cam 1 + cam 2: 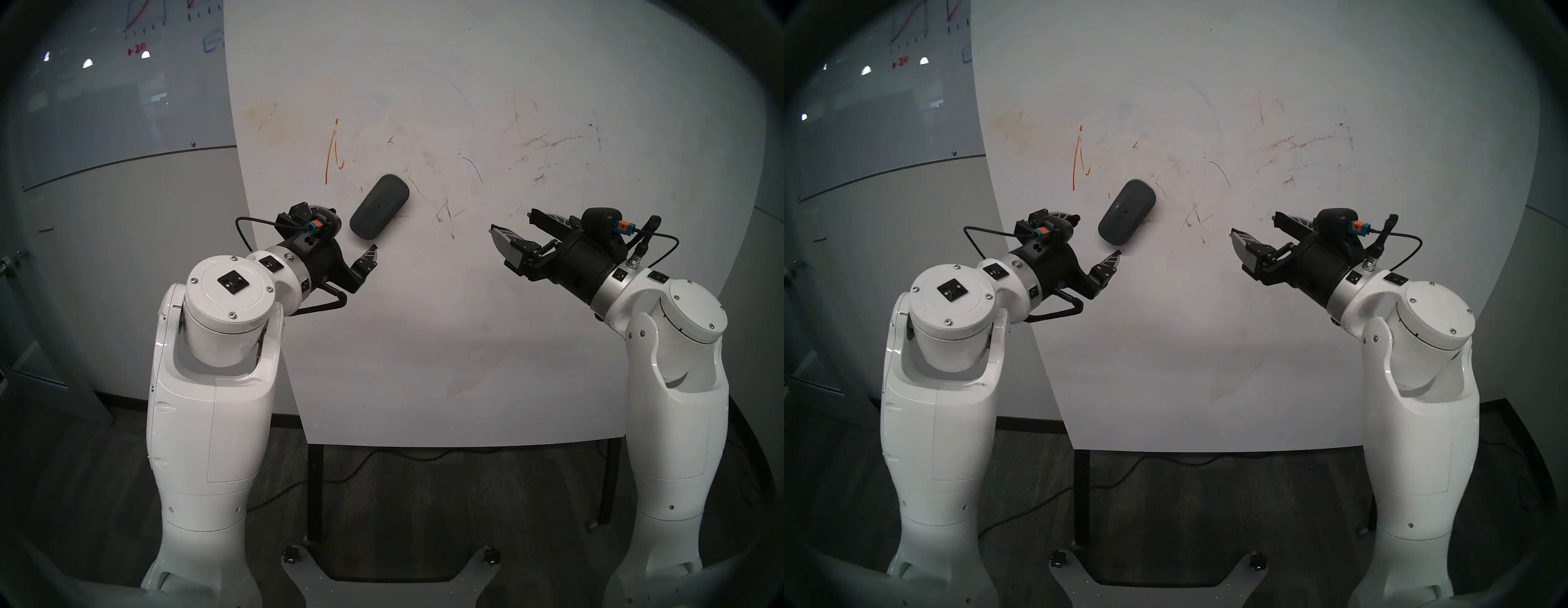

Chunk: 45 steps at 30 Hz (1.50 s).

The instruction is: Erase all marks on the whiteboard with the eraser

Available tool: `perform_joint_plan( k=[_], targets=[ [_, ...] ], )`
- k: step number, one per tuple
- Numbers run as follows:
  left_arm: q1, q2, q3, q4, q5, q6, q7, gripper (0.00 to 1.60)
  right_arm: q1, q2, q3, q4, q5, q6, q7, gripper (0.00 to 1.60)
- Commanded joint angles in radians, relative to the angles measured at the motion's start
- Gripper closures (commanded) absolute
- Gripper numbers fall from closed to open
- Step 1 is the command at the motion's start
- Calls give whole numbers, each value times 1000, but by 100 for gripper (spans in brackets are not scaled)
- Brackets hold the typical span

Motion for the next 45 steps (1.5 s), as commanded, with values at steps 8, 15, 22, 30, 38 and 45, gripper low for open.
perform_joint_plan(
  k=[8, 15, 22, 30, 38, 45],
  targets=[
    [-90, -26, 31, 47, 33, 31, 27, 0, 7, 0, -2, -13, -1, -8, 1, 0],
    [-131, -29, 44, 81, 48, 35, 33, 0, 8, 0, -2, -13, -2, -8, 2, 0],
    [-164, -42, 63, 116, 62, 37, 44, 0, 8, 0, -2, -13, -2, -8, 2, 0],
    [-186, -58, 97, 148, 85, 45, 56, 0, 8, 0, -2, -13, -2, -8, 2, 0],
    [-203, -75, 130, 183, 129, 65, 91, 0, 8, -1, -2, -13, -3, -8, 2, 0],
    [-215, -92, 146, 208, 165, 86, 135, 0, 8, -1, -2, -13, -3, -8, 2, 0]
  ],
)
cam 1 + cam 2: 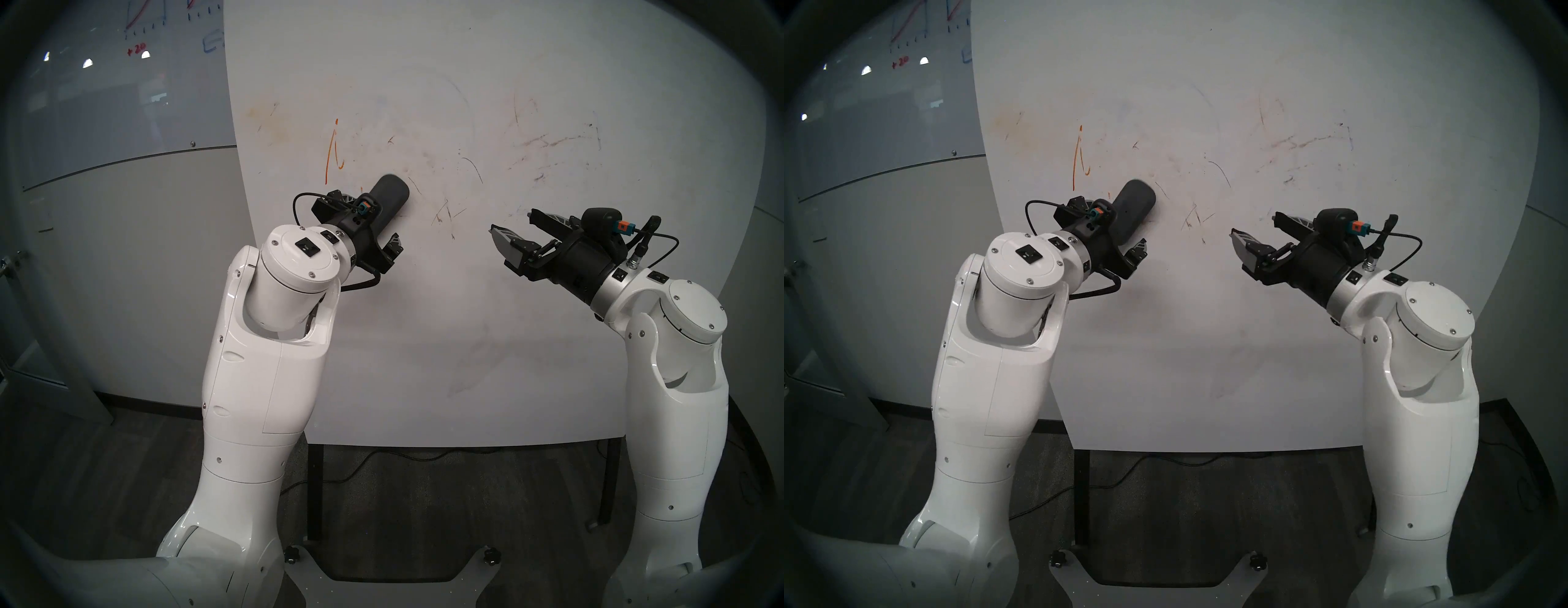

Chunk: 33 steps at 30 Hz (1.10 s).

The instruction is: Erase all marks on the whiteboard with the eraser

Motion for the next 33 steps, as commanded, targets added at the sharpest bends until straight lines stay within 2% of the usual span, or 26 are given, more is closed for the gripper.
perform_joint_plan(
  k=[1, 5, 6, 7, 9, 11, 12, 18, 22, 23, 24, 33],
  targets=[
    [-37, -26, 9, 5, 23, 9, 40, 0, 8, 2, -3, -13, -1, -7, 2, 0],
    [-46, -31, 11, 19, 30, 13, 52, 0, 8, 1, -3, -13, -1, -7, 2, 0],
    [-47, -32, 11, 21, 32, 15, 54, 11, 8, 1, -2, -13, -1, -7, 2, 0],
    [-49, -32, 12, 23, 34, 16, 56, 30, 8, 1, -2, -13, -1, -7, 2, 0],
    [-51, -33, 15, 29, 38, 18, 60, 42, 8, 1, -2, -13, -1, -7, 2, 0],
    [-54, -33, 19, 37, 50, 23, 70, 85, 8, 1, -2, -13, -1, -7, 2, 0],
    [-55, -33, 20, 40, 52, 25, 72, 90, 8, 1, -2, -13, -1, -7, 2, 0],
    [-56, -36, 23, 48, 62, 33, 83, 97, 8, 1, -2, -13, -1, -8, 2, 0],
    [-55, -36, 26, 48, 68, 36, 91, 108, 8, 1, -2, -13, -1, -7, 2, 0],
    [-54, -36, 27, 47, 69, 37, 92, 119, 8, 1, -2, -13, -1, -7, 3, 0],
    [-52, -37, 26, 44, 71, 38, 94, 160, 8, 1, -2, -13, -1, -7, 3, 0],
    [-34, -50, 1, 11, 62, 47, 103, 160, 8, 1, -2, -13, -1, -7, 3, 0]
  ],
)
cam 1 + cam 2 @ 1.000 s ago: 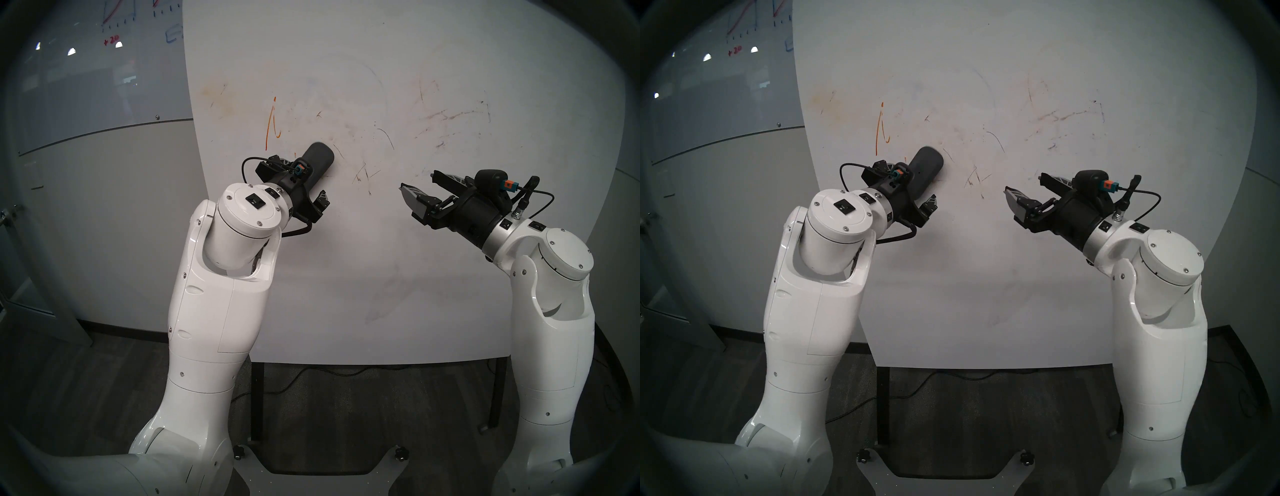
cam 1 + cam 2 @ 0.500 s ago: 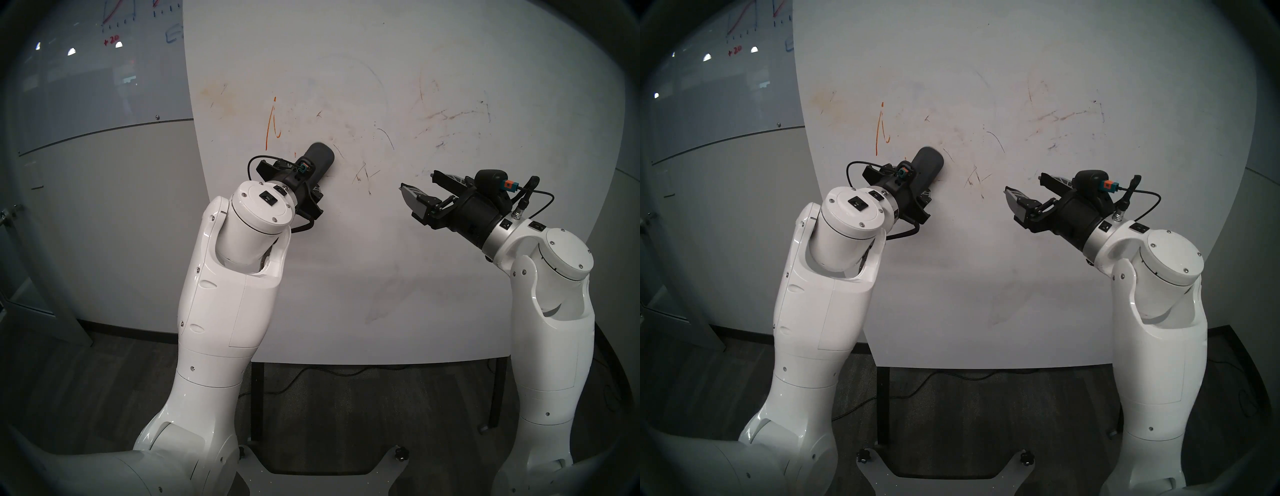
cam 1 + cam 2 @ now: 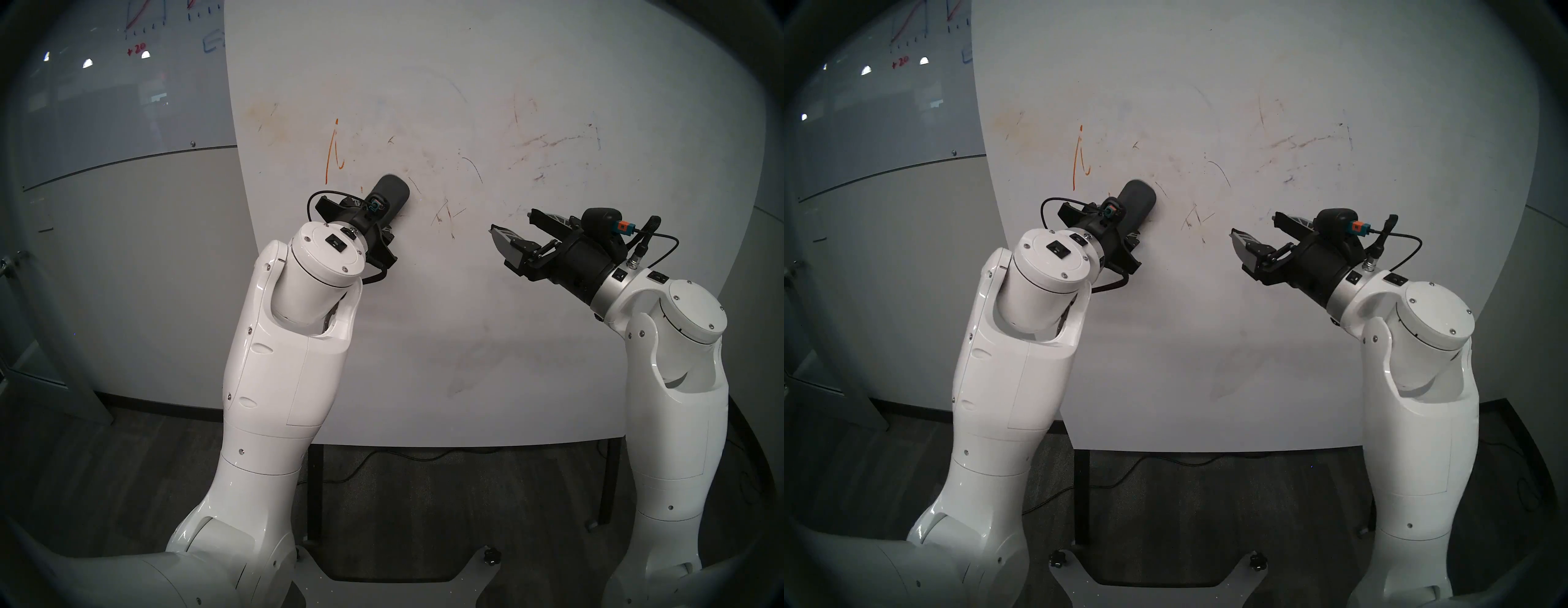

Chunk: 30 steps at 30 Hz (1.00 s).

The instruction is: Erase all marks on the whiteboard with the eraser

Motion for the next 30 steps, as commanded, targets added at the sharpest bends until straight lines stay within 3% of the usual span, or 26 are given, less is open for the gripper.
perform_joint_plan(
  k=[1, 21, 30],
  targets=[
    [-11, -14, -33, -43, -8, 3, 20, 160, 8, 2, -2, -13, 0, -7, 2, 0],
    [-39, -7, -155, -99, -41, 32, -4, 160, 8, 1, -2, -13, -1, -6, 3, 0],
    [-67, -27, -231, -117, -98, 109, -48, 160, 8, 1, -2, -13, -1, -6, 3, 0]
  ],
)
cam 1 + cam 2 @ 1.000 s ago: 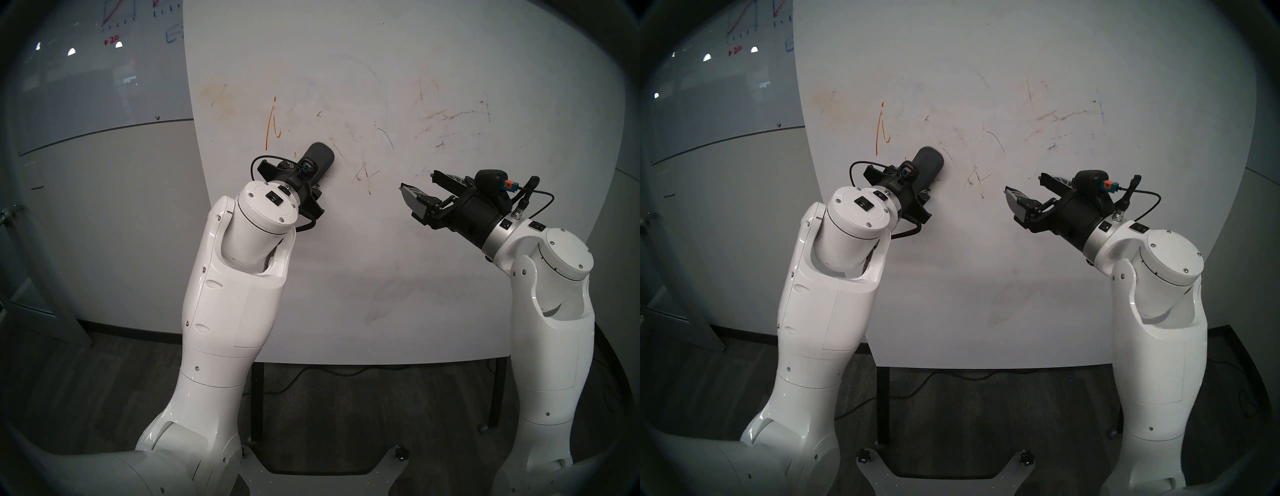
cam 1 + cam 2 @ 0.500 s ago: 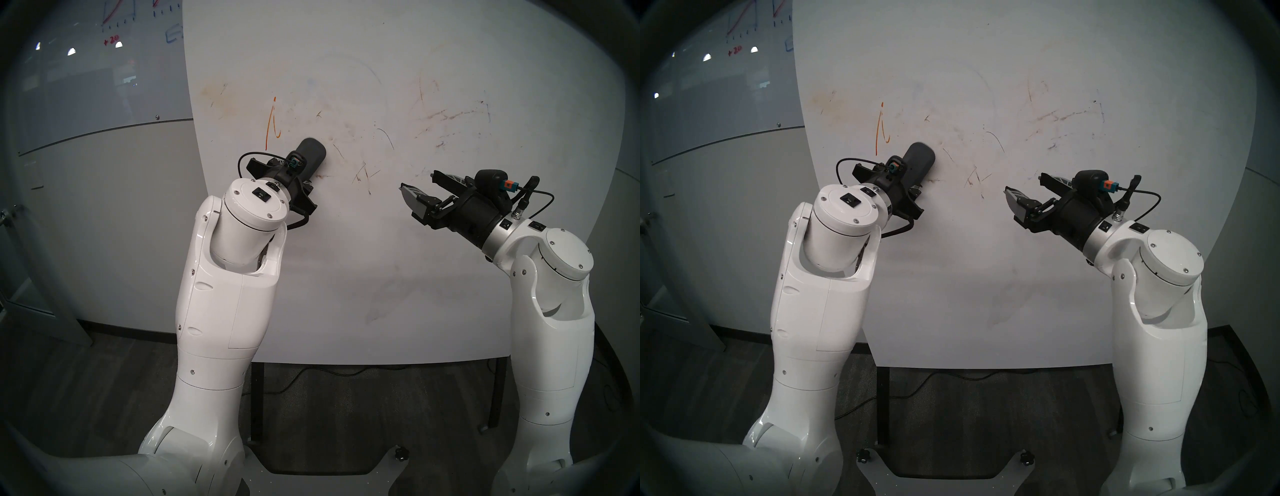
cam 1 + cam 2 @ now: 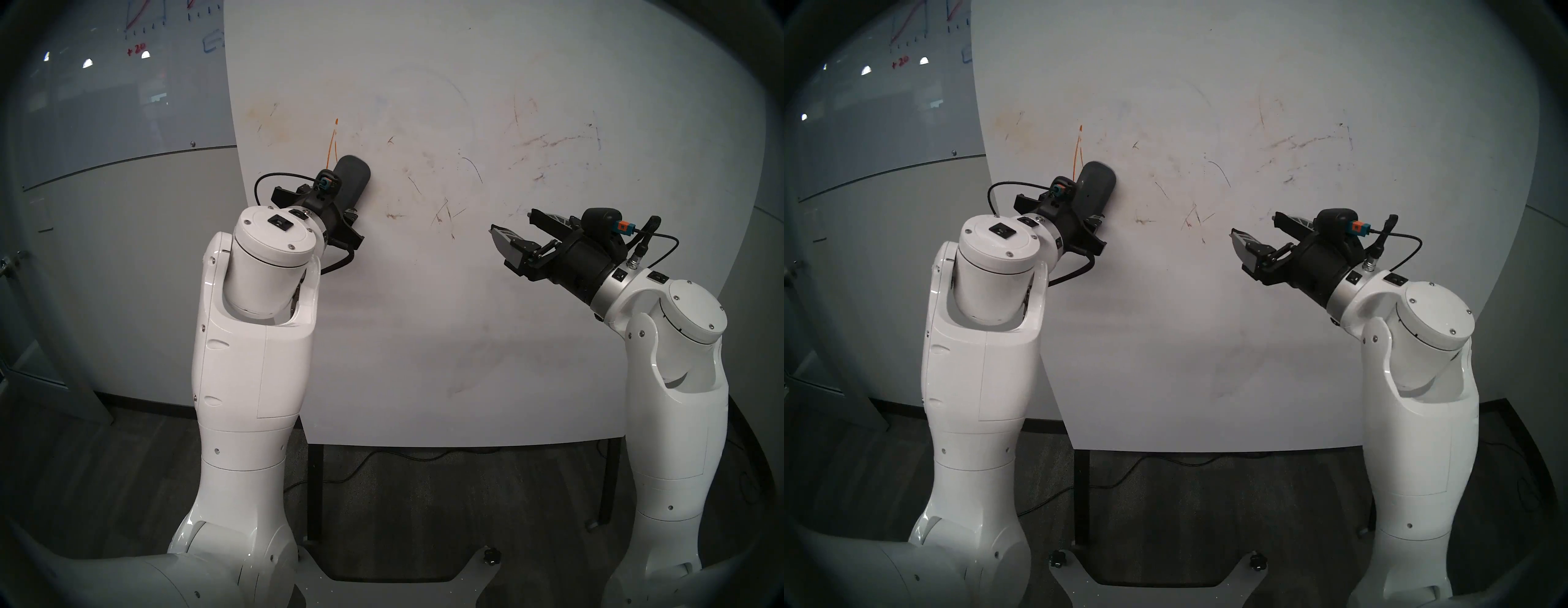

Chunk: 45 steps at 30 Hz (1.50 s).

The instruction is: Erase all marks on the whiteboard with the eraser

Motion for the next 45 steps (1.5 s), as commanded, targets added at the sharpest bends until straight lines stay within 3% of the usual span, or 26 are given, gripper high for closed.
perform_joint_plan(
  k=[1, 8, 20, 45],
  targets=[
    [-55, -13, -60, -37, -22, 43, -12, 160, 8, 2, -2, -13, 0, -6, 2, 0],
    [-65, -8, -88, -46, -44, 98, -42, 160, 8, 2, -2, -13, -1, -7, 2, 0],
    [-30, 0, -76, -74, -42, 131, -58, 160, 8, 2, -2, -13, -1, -7, 3, 0],
    [-138, -4, -39, -42, -20, 142, -69, 160, 8, 1, -2, -13, -1, -6, 3, 0]
  ],
)
